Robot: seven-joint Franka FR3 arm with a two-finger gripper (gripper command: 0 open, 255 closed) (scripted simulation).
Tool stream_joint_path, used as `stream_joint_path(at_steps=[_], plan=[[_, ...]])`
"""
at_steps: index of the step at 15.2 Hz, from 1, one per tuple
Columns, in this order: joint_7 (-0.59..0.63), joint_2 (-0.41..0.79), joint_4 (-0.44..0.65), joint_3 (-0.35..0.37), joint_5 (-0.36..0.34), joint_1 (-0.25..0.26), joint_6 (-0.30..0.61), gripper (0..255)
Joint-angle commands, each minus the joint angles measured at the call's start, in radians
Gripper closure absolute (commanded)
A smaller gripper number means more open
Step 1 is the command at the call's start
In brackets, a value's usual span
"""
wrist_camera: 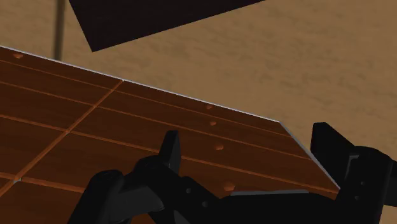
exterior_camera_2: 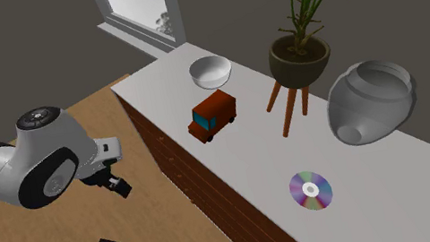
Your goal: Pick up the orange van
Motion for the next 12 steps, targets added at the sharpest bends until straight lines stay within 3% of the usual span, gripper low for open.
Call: stream_joint_path(at_steps=[1, 7, 12], plan=[[0.000, 0.000, 0.000, 0.000, 0.000, 0.000, 0.000, 0], [-0.018, 0.037, -0.089, 0.077, -0.246, -0.062, 0.283, 0], [0.031, 0.096, -0.134, 0.142, -0.487, -0.154, 0.527, 0]])
